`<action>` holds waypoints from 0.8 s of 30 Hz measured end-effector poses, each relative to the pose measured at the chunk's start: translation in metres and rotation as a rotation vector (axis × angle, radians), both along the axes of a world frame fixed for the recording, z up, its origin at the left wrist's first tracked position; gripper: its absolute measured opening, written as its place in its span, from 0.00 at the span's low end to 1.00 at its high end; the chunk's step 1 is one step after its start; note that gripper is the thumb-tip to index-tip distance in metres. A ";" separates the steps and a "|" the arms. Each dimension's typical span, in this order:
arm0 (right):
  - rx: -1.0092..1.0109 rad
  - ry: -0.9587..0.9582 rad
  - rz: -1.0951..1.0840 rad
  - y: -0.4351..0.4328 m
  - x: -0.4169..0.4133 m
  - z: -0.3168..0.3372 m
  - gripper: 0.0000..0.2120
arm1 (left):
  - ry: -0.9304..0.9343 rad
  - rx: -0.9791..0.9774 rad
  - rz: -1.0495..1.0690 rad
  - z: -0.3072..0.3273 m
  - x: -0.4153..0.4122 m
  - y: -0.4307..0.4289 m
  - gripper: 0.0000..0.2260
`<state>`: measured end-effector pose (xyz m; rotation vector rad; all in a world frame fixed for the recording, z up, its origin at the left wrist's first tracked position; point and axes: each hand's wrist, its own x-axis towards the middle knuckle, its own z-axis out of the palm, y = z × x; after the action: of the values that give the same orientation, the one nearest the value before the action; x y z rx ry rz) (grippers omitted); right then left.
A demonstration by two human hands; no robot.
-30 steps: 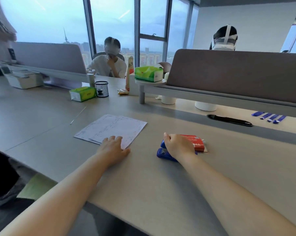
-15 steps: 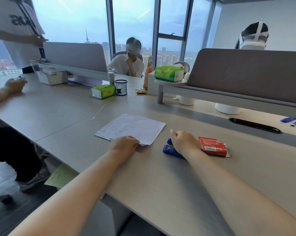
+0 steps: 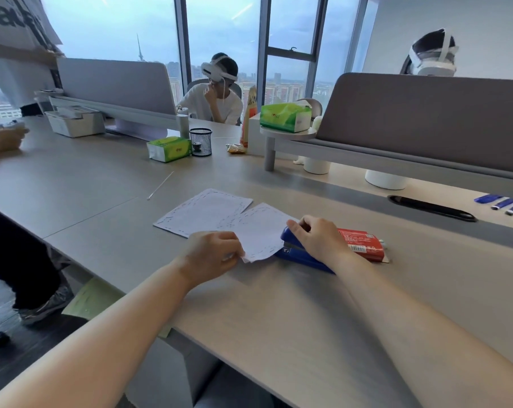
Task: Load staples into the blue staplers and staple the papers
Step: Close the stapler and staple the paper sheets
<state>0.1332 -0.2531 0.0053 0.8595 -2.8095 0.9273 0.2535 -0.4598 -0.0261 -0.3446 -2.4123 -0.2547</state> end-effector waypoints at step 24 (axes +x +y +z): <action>0.034 -0.065 -0.029 -0.013 0.002 0.002 0.16 | -0.181 0.046 -0.187 -0.004 0.015 0.016 0.09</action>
<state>0.1357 -0.2661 0.0072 0.8042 -2.8925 0.9228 0.2690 -0.4443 -0.0302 -0.5475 -2.5484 -0.4412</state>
